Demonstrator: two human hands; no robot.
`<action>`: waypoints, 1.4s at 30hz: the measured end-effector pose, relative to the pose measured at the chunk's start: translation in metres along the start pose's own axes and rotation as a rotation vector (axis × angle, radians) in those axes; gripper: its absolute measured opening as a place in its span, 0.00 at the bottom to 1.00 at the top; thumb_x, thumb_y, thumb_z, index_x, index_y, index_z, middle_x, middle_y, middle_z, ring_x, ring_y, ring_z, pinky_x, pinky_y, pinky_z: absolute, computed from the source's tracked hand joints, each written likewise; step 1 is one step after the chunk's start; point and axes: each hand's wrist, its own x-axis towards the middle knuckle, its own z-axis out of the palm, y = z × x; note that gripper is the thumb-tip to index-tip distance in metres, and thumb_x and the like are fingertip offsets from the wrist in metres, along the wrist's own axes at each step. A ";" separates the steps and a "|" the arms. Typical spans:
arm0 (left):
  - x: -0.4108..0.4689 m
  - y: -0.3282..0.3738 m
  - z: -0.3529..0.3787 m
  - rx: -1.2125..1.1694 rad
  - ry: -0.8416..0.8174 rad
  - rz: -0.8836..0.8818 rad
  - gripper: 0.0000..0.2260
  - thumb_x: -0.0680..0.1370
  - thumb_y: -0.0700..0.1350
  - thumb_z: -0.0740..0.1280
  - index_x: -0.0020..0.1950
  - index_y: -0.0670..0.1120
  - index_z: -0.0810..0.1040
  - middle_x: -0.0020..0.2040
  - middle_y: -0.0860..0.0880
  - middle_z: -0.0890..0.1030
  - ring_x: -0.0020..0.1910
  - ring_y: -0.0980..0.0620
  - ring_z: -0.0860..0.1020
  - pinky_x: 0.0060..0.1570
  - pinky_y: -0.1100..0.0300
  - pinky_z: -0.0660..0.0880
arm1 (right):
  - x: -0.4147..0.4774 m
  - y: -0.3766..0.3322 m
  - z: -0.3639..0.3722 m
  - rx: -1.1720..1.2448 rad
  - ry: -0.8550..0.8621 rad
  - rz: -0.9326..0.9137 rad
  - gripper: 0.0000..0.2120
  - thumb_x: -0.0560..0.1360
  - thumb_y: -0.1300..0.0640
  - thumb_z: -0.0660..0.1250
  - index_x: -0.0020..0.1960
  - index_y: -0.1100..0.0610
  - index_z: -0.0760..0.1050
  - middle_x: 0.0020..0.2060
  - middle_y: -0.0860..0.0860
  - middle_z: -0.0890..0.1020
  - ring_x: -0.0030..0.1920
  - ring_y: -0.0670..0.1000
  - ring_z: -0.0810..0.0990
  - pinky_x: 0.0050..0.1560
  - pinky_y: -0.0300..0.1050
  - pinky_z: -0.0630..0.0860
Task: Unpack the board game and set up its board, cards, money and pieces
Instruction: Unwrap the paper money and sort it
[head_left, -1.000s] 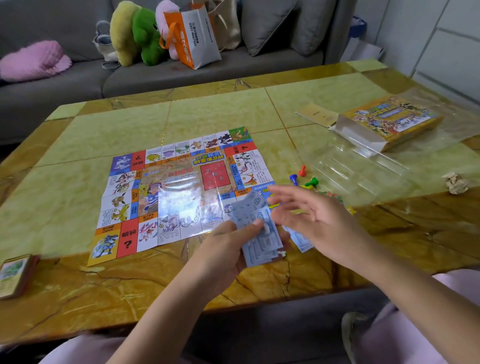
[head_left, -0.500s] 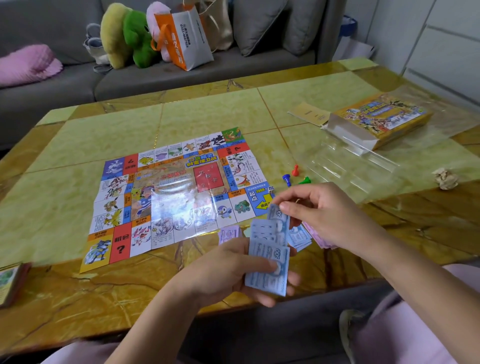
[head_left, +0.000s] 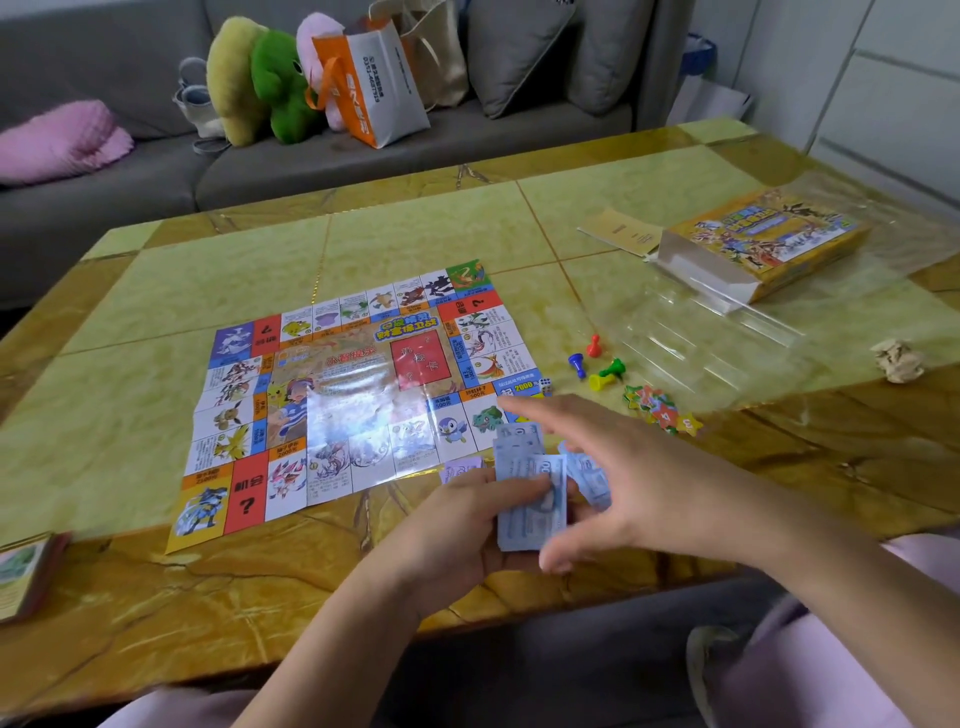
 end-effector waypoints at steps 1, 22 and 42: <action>0.001 0.000 0.000 -0.023 0.022 0.010 0.10 0.71 0.43 0.64 0.44 0.40 0.82 0.43 0.39 0.83 0.38 0.46 0.83 0.36 0.56 0.81 | 0.000 0.001 0.003 -0.098 -0.016 -0.017 0.49 0.61 0.36 0.75 0.73 0.33 0.49 0.71 0.33 0.59 0.70 0.32 0.57 0.69 0.33 0.59; 0.006 -0.011 0.005 0.090 -0.043 -0.023 0.11 0.80 0.42 0.61 0.54 0.37 0.79 0.48 0.34 0.81 0.43 0.43 0.83 0.50 0.52 0.79 | 0.002 0.006 0.016 -0.206 0.137 -0.199 0.26 0.65 0.51 0.68 0.63 0.40 0.71 0.59 0.38 0.70 0.53 0.42 0.76 0.52 0.36 0.71; -0.013 0.009 -0.048 1.523 0.244 0.142 0.42 0.68 0.54 0.76 0.75 0.61 0.55 0.71 0.62 0.60 0.70 0.61 0.56 0.66 0.64 0.58 | 0.021 0.051 -0.020 -0.412 -0.257 0.051 0.31 0.70 0.52 0.72 0.69 0.35 0.64 0.65 0.40 0.65 0.65 0.41 0.64 0.67 0.42 0.64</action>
